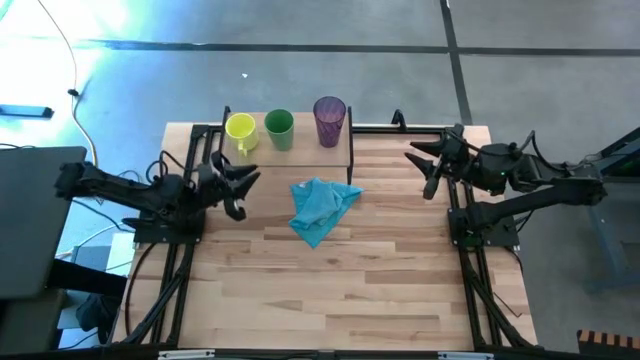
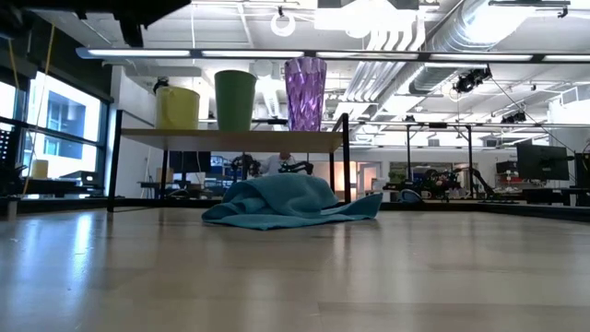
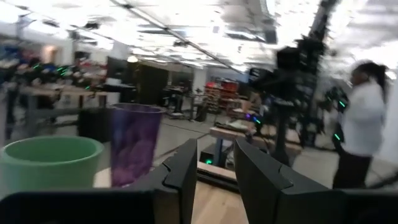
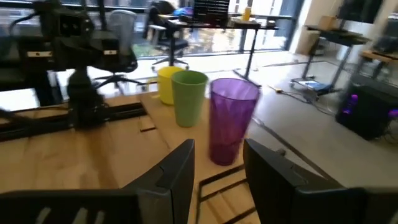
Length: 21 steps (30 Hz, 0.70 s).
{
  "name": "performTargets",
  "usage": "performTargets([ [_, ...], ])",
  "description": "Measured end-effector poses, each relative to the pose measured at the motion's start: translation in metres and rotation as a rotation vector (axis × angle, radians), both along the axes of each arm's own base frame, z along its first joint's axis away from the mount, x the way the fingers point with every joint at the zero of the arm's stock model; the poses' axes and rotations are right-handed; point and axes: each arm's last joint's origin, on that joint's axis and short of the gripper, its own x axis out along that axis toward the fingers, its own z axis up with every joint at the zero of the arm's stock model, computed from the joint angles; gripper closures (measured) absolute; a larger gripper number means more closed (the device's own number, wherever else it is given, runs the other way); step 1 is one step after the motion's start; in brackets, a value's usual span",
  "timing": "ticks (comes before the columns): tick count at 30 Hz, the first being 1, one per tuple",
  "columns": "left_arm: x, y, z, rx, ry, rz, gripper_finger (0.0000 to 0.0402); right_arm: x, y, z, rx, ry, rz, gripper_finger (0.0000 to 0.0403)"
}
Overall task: Stack small to large cups/mugs on shelf
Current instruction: Return to Home Position
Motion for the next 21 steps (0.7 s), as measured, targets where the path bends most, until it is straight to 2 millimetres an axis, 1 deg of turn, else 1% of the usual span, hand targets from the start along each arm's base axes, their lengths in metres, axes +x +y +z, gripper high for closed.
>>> performTargets([
  [3, -0.001, -0.01, 0.0, 0.071, 0.041, -0.044, 0.0307, 0.001, 0.004, 0.0, -0.012, 0.009, 0.079, 0.0275],
  [5, -0.004, -0.015, 0.002, 0.114, 0.049, -0.068, 0.0307, 0.003, 0.009, 0.0, -0.035, 0.007, 0.172, 0.0275],
  [7, -0.01, -0.018, 0.0, 0.14, 0.048, -0.084, 0.0307, 0.005, 0.015, -0.005, -0.074, -0.022, 0.266, 0.0275],
  [10, -0.021, -0.02, -0.007, 0.141, 0.024, -0.092, 0.0307, 0.005, 0.022, -0.022, -0.144, -0.073, 0.351, 0.0275],
  [15, -0.039, -0.02, -0.018, 0.136, -0.037, -0.124, 0.0307, -0.004, 0.023, -0.052, -0.201, -0.224, 0.357, 0.0275],
  [19, -0.047, -0.021, -0.03, 0.173, -0.029, -0.181, 0.0307, -0.011, 0.022, -0.076, -0.196, -0.303, 0.358, 0.0275],
  [21, -0.049, -0.021, -0.034, 0.197, -0.02, -0.21, 0.0307, -0.012, 0.023, -0.086, -0.197, -0.315, 0.401, 0.0275],
])
